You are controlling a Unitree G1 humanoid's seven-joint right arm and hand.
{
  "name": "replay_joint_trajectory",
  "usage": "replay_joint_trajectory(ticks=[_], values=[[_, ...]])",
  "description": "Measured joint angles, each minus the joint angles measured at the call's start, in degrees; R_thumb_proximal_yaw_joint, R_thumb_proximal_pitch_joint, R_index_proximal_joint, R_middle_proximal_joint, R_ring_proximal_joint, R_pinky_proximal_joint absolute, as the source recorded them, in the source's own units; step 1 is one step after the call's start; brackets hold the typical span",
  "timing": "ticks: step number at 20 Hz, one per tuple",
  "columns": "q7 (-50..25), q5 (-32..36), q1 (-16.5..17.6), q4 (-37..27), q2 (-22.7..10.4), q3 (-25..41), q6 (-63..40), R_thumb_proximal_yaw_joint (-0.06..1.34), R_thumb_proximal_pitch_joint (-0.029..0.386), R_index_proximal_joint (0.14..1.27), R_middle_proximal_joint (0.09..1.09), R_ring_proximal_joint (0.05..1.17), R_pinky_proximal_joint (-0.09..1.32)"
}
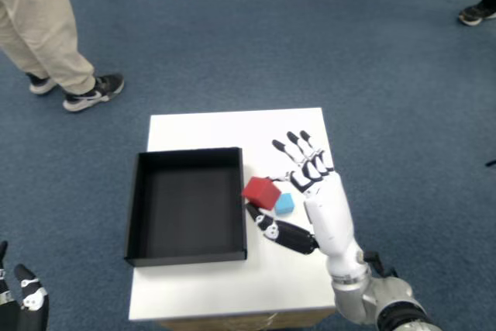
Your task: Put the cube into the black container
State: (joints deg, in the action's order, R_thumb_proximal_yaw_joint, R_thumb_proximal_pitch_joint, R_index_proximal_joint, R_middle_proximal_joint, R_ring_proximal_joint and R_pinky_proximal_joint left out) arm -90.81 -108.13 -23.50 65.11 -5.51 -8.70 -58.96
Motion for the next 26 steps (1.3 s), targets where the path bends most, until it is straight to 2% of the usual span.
replay_joint_trajectory(ticks=[2, 6, 10, 14, 16, 20, 26], values=[[0.7, 2.4, -0.4, -1.0, 0.0, 4.1, 0.0, 1.20, 0.162, 1.09, 0.25, 0.16, -0.02], [6.5, 9.8, -3.7, -0.4, -0.1, 11.1, 3.7, 1.21, 0.161, 1.09, 0.26, 0.17, -0.02], [13.8, 19.1, -6.3, -0.1, -0.4, 20.8, 7.5, 1.21, 0.165, 1.08, 0.26, 0.16, -0.02], [21.0, 32.3, -9.4, 0.4, -0.8, 30.7, 12.3, 1.22, 0.167, 1.08, 0.25, 0.16, -0.02], [24.4, 38.1, -10.1, 0.1, -1.0, 34.4, 14.6, 1.22, 0.167, 1.08, 0.25, 0.16, -0.02], [31.6, 50.4, -11.3, -2.9, -1.8, 45.9, 20.4, 1.23, 0.170, 1.08, 0.24, 0.15, -0.02], [36.2, 68.5, -12.4, -7.4, -2.9, 61.3, 30.3, 1.22, 0.172, 1.08, 0.23, 0.14, -0.02]])
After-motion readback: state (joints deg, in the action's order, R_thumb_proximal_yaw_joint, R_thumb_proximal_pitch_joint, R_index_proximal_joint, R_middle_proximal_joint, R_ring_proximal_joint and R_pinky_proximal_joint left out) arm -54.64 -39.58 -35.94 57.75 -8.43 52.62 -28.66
